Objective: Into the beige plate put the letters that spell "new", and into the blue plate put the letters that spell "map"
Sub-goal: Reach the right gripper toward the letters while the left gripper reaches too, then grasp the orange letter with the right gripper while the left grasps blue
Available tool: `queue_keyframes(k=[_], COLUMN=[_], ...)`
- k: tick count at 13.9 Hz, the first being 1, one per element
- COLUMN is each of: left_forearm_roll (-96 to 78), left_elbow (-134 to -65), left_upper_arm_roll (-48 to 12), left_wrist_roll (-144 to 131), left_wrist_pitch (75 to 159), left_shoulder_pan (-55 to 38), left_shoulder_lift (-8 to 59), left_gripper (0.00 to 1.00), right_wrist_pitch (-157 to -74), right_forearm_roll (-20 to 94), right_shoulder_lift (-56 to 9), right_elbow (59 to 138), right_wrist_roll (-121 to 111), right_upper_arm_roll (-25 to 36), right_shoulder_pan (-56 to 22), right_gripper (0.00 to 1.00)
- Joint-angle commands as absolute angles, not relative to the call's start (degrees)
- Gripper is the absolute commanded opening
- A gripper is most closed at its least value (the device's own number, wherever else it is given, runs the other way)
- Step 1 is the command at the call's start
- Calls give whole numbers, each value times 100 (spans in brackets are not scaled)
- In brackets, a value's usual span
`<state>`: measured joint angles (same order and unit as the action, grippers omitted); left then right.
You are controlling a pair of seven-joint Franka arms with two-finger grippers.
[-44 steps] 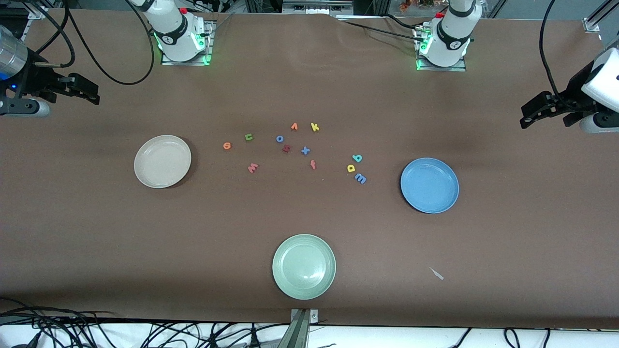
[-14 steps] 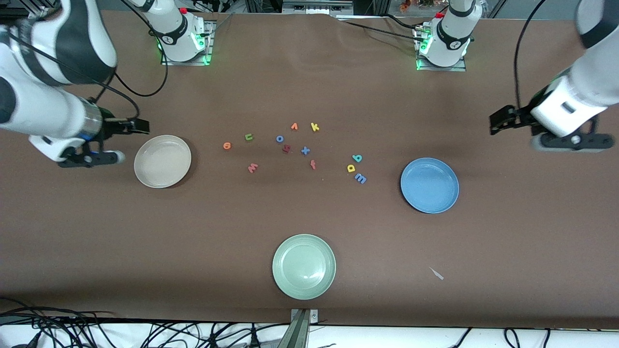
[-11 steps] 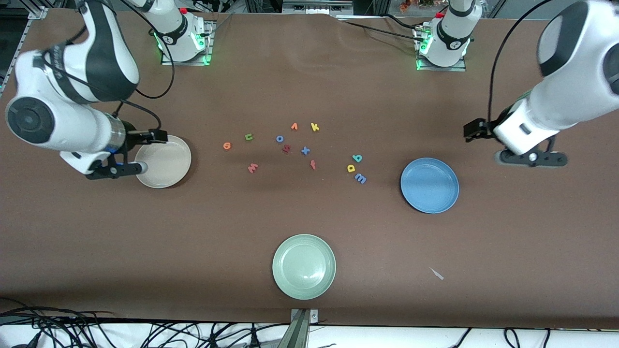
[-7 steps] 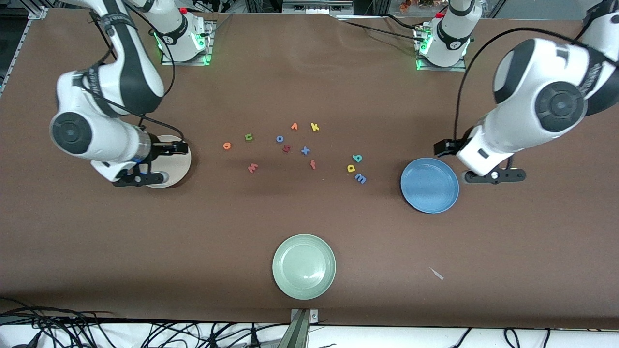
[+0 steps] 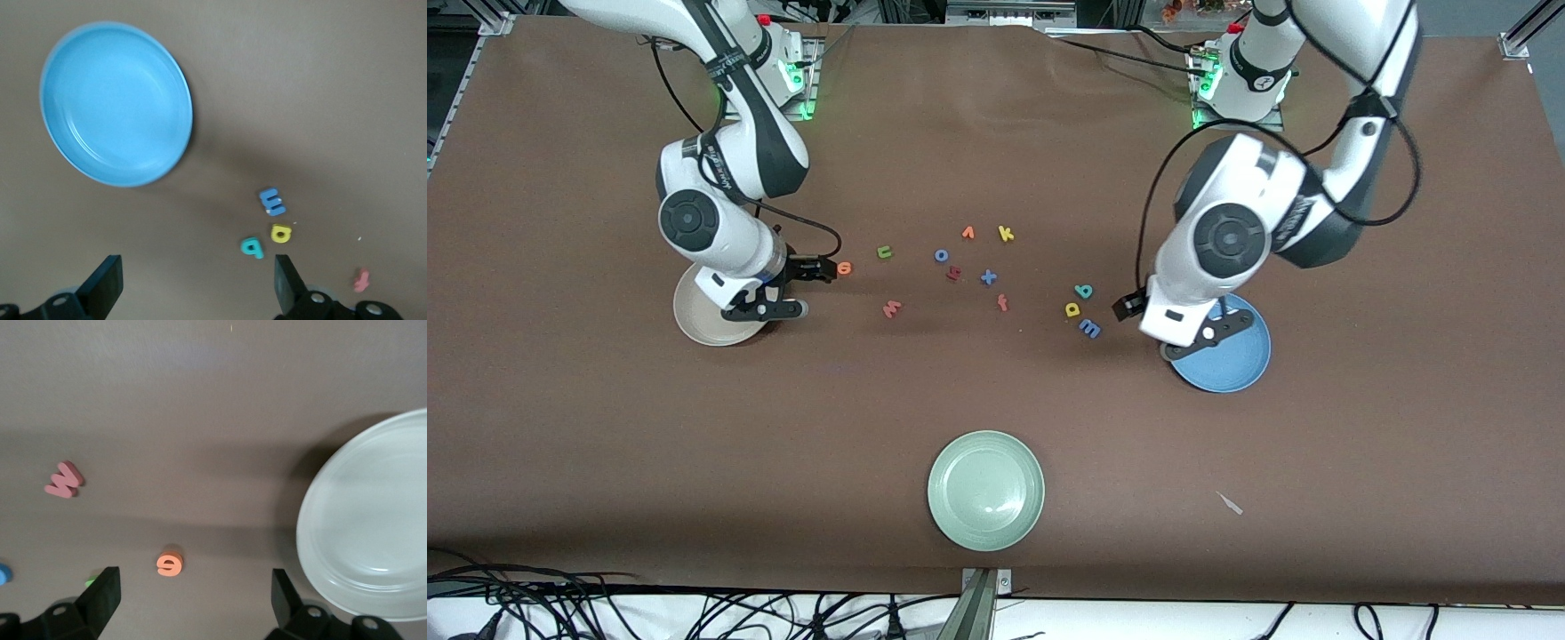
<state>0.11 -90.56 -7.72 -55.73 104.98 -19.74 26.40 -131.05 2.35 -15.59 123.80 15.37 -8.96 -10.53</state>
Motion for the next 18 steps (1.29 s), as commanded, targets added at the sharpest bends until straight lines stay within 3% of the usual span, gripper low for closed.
queue_keyframes(k=[1, 6, 9, 12, 18], left_forearm_roll=[-88, -158, -115, -88, 79], left_elbow=[-9008, -9561, -9712, -9721, -9721], left_upper_arm_roll=[-721, -721, -712, -694, -668], left_wrist_roll=[-6632, -7778, -7770, -7734, -7734], left_wrist_pitch=[10757, 12108, 12489, 13015, 13218], left_shoulder_pan=[-2240, -2645, -2567, -2461, -2347], left_shoulder_lift=[2873, 3304, 3418, 3725, 3919], left_gripper=[100, 96, 81, 72, 71], right_wrist_pitch=[-13753, -14158, -14326, -14396, -14388], right_forearm_roll=[290, 281, 281, 281, 264], right_shoulder_lift=[-1230, -1607, -1845, -2082, -2241], right_elbow=[13094, 13122, 13122, 13113, 13096], right_wrist_roll=[2107, 2512, 2716, 2725, 2760], right_upper_arm_roll=[-1238, -1301, -1292, -1292, -1292], right_shoulder_pan=[-1020, -1081, -1116, -1125, -1160], right_gripper=[100, 100, 100, 99, 87])
